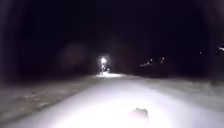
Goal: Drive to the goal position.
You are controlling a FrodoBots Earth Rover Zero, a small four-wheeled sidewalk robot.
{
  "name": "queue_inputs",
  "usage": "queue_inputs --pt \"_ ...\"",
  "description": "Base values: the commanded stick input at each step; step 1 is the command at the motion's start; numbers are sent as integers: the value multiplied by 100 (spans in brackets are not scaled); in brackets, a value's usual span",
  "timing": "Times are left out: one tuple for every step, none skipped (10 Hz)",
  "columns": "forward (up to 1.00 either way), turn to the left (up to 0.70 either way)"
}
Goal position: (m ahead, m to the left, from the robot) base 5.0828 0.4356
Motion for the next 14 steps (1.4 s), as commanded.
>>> queue_inputs --pt "70 0" --pt "70 0" --pt "70 0" --pt "70 0" --pt "70 0" --pt "70 0" --pt "70 0" --pt "70 0" --pt "70 0" --pt "70 0" --pt "70 0" --pt "70 0" --pt "70 0" --pt "70 0"
